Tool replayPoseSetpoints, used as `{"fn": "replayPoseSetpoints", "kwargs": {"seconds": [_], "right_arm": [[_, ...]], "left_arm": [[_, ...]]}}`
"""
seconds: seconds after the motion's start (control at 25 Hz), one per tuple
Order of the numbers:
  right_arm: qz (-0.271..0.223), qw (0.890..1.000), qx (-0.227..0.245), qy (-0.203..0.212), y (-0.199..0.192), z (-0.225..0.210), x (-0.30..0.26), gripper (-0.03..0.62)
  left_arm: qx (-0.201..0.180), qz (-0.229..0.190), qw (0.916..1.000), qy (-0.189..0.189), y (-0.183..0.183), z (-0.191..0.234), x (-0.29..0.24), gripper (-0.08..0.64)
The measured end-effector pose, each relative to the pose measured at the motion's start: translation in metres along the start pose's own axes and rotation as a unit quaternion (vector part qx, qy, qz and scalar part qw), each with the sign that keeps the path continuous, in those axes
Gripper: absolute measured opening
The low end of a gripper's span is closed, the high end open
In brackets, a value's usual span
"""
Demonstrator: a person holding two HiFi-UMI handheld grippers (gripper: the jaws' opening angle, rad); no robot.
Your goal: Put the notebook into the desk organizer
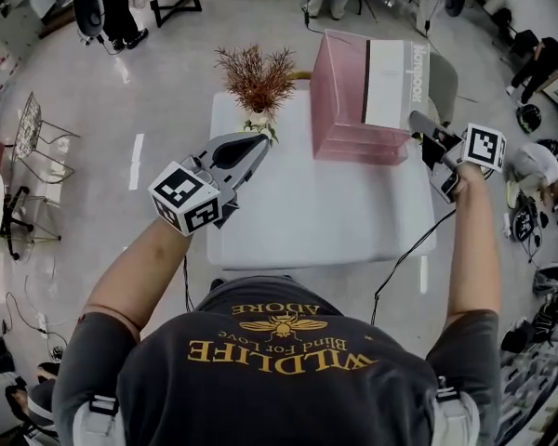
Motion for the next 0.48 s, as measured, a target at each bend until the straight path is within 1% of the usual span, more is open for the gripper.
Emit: {"fn": "replayPoseSetpoints", "kwargs": {"seconds": [0.08,0.2,0.28,0.4,0.48], "right_arm": [[-0.003,1.000,-0.011,0.014,0.015,-0.005,-0.015,0.008],[0.001,1.000,0.004,0.009,0.041,-0.011,-0.033,0.008],[0.006,1.000,0.005,0.011,0.055,-0.016,-0.046,0.008],[0.017,1.000,-0.003,0.012,0.069,-0.024,-0.067,0.008],[0.029,0.999,-0.006,0.025,0.073,-0.028,-0.082,0.008]], "left_arm": [[-0.009,-0.005,0.9999,0.009,0.010,0.009,-0.006,0.000],[-0.016,-0.012,0.9996,0.020,0.027,0.023,-0.017,0.000],[-0.015,-0.018,0.9994,0.024,0.037,0.033,-0.025,0.000],[-0.018,-0.020,0.9992,0.029,0.046,0.047,-0.038,0.000],[-0.018,-0.020,0.9991,0.033,0.049,0.054,-0.045,0.000]]}}
Point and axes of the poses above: the fingertips, and each gripper's own axes: x backward along the fingers, z to its left, y out of its top, the point moved 10 cm from there along x, backward along the fingers, and after that the axes turned 4 degrees about x, right-handed, at the moved point
